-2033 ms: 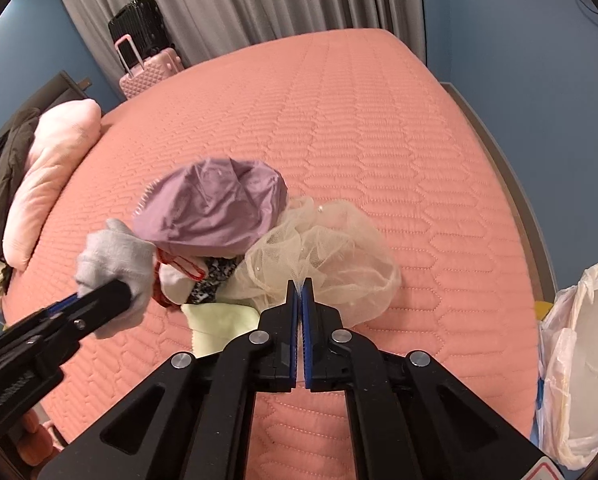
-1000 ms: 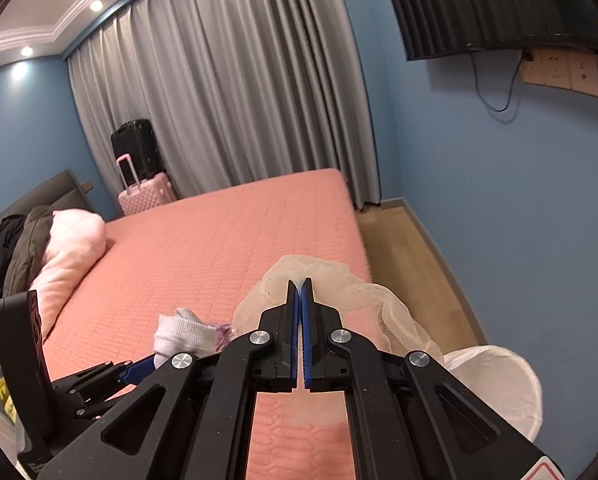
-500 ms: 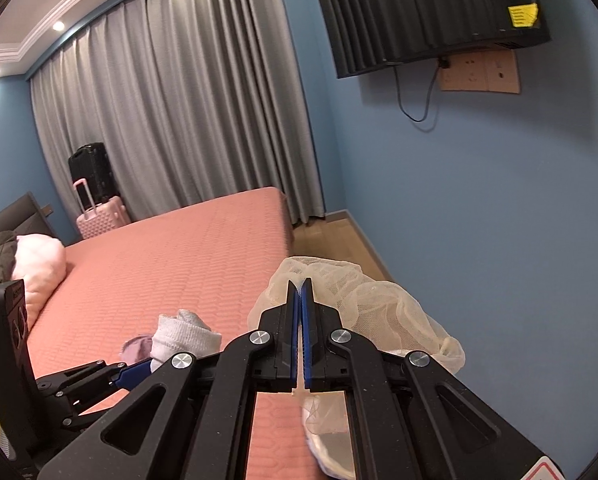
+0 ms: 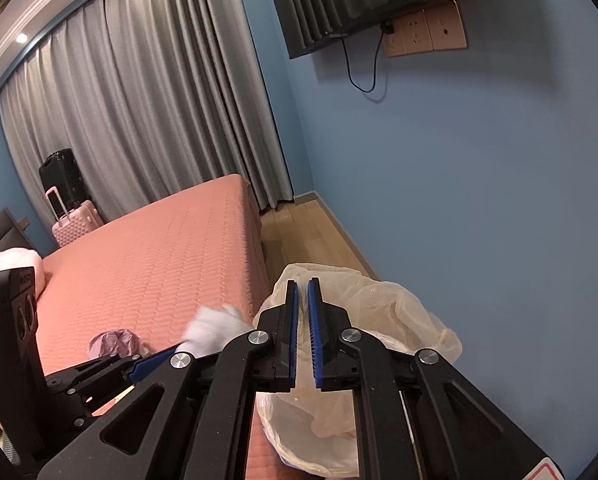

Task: Collect trash
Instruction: 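Drop the sock and mesh fabric into the bin by opening both tools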

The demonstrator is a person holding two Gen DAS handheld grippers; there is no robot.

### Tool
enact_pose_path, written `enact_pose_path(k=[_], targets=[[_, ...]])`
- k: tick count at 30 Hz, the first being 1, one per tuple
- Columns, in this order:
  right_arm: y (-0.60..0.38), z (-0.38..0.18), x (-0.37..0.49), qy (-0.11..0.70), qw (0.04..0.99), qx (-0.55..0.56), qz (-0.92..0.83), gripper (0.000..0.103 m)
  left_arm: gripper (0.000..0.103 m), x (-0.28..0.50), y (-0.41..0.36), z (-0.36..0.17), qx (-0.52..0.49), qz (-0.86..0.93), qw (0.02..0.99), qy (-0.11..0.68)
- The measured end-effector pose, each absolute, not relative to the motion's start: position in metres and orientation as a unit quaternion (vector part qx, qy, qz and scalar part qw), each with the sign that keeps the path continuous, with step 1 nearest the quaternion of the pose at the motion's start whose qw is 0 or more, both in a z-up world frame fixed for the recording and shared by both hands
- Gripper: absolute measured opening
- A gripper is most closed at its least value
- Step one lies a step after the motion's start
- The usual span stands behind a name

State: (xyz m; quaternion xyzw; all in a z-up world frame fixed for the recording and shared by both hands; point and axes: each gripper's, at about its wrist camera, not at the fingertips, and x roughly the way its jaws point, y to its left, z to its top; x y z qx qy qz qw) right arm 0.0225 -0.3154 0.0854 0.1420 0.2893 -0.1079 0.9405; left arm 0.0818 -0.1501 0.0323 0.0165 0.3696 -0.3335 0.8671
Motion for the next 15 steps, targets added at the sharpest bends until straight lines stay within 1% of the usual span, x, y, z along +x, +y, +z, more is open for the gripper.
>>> enact_pose_path(k=[1,2,4,7,12,15], targets=[[-0.317,0.085,0.022,0.288,0.940,0.145,-0.112,0.015,0.071,0.082,-0.150,0.032,0.013,-0.328,0.871,0.365],[-0.318,0.085,0.021,0.286,0.940,0.148,-0.115,0.022,0.071,0.081,-0.150,0.032,0.010,-0.325,0.875,0.360],[-0.320,0.087,0.019,0.281,0.940,0.153,-0.118,0.028,0.072,0.082,-0.149,0.031,0.011,-0.324,0.874,0.362],[-0.317,0.088,0.016,0.278,0.941,0.156,-0.117,0.033,0.072,0.083,-0.148,0.032,0.012,-0.318,0.877,0.360],[-0.306,0.090,0.011,0.273,0.943,0.157,-0.107,0.034,0.072,0.080,-0.139,0.035,0.011,-0.312,0.881,0.355],[-0.297,0.091,0.008,0.271,0.945,0.154,-0.103,0.041,0.072,0.081,-0.133,0.034,0.003,-0.306,0.882,0.358]])
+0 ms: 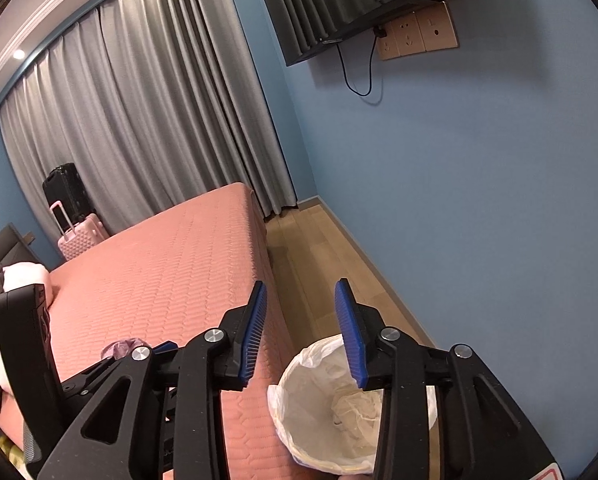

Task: Collect trash
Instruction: 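Drop the sock and mesh fabric into the bin by opening both tools, then return to the pile and grasp the pale yellow cloth with the left tool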

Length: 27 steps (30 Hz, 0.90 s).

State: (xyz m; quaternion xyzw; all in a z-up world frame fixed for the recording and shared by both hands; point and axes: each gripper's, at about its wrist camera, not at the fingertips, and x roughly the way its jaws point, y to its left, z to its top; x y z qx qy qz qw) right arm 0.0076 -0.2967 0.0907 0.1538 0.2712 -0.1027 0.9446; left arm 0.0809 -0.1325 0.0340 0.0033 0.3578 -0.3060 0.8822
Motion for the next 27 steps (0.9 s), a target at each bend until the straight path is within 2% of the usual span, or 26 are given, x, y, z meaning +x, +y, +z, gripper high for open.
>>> enact_pose_path(k=[24,26,27], targets=[[-0.182,0.057,0.016,0.318,0.941,0.113,-0.024,0.046,0.072,0.086,-0.026,0.011,-0.055,-0.219,0.900,0.373],[-0.172,0.052,0.018,0.324,0.939,0.112,-0.016,0.046,0.074,0.086,-0.014,0.006,-0.062,-0.209,0.901,0.377],[-0.166,0.050,0.019,0.328,0.938,0.111,-0.013,0.046,0.078,0.087,-0.005,0.002,-0.064,-0.202,0.901,0.378]])
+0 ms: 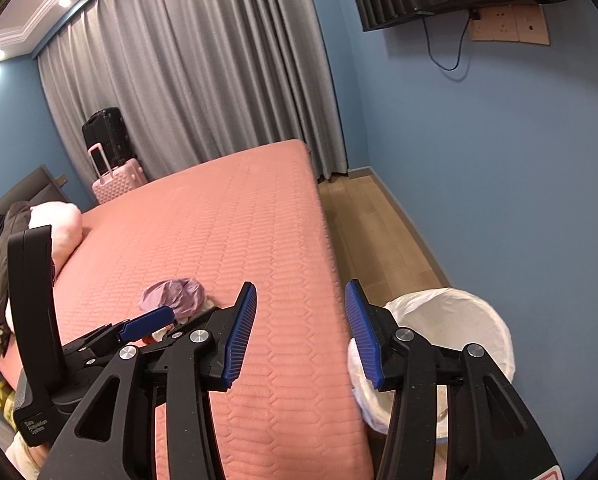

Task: Collect trash
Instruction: 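Return to the pile and grasp the pale yellow cloth with the left tool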

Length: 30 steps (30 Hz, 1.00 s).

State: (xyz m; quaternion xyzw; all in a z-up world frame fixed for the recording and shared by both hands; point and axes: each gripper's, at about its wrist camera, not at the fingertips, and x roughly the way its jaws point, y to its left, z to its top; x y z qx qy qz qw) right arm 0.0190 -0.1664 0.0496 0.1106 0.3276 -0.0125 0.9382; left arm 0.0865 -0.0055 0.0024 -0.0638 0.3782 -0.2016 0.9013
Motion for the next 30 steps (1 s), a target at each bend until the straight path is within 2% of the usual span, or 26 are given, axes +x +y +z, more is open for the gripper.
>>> enact_pose_path(k=[17,25,30], targets=[[-0.089,-0.012,0.043,0.381,0.918,0.100,0.036,0.047,0.079,0.095,0.089,-0.089,-0.100,-0.102,0.876,0.461],[-0.073,-0.052,0.054,0.413,0.904,0.101,0.046,0.047,0.079,0.104,0.108,-0.131,-0.114,-0.085,0.859,0.492],[-0.074,-0.070,0.066,0.431,0.895,0.105,0.043,0.047,0.071,0.118,0.110,-0.148,-0.112,-0.084,0.852,0.504]])
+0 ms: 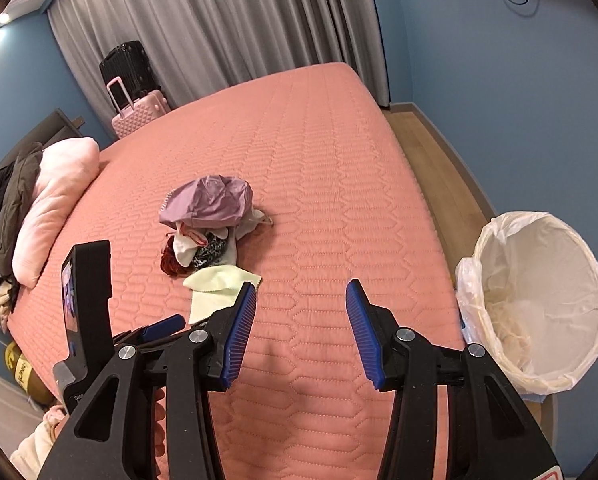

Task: Collect trash
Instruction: 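Return to the pile and grasp the pale yellow cloth with the left tool, then grasp the lilac cap with the right tool while the left tool holds the yellow cloth, lift toward bin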

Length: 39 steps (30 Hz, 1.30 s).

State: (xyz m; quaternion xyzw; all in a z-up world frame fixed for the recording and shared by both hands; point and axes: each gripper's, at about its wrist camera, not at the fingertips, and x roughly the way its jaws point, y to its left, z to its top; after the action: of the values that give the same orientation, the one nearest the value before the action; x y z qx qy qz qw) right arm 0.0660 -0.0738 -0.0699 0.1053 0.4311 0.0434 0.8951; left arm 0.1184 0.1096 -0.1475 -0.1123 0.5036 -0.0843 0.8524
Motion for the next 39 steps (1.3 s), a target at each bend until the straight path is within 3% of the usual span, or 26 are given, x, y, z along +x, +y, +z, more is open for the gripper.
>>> enact_pose_path(k=[6,8,10,12,29,39], targets=[[-0.072,-0.086,0.080,0.445,0.888,0.107,0.039,0.047,0.053,0.138,0.105,-0.164,-0.105,-0.085,0.842,0.523],[-0.070,-0.091,0.084,0.451,0.885,0.108,0.038,0.047,0.037,0.142,0.104,-0.169,-0.102,-0.093,0.837,0.530],[-0.067,-0.096,0.088,0.457,0.882,0.108,0.039,0.047,0.014,0.142,0.104,-0.171,-0.098,-0.096,0.835,0.532],[-0.064,-0.101,0.090,0.460,0.881,0.105,0.041,0.047,0.005,0.140,0.108,-0.169,-0.098,-0.103,0.835,0.532],[0.004,-0.093,0.143,0.460,0.875,0.118,0.098,0.047,0.003,0.124,0.213,-0.074,-0.135,-0.075,0.886,0.438],[0.041,-0.096,0.189,0.463,0.872,0.118,0.111,0.046,0.003,0.150,0.234,-0.052,-0.134,-0.052,0.903,0.405]])
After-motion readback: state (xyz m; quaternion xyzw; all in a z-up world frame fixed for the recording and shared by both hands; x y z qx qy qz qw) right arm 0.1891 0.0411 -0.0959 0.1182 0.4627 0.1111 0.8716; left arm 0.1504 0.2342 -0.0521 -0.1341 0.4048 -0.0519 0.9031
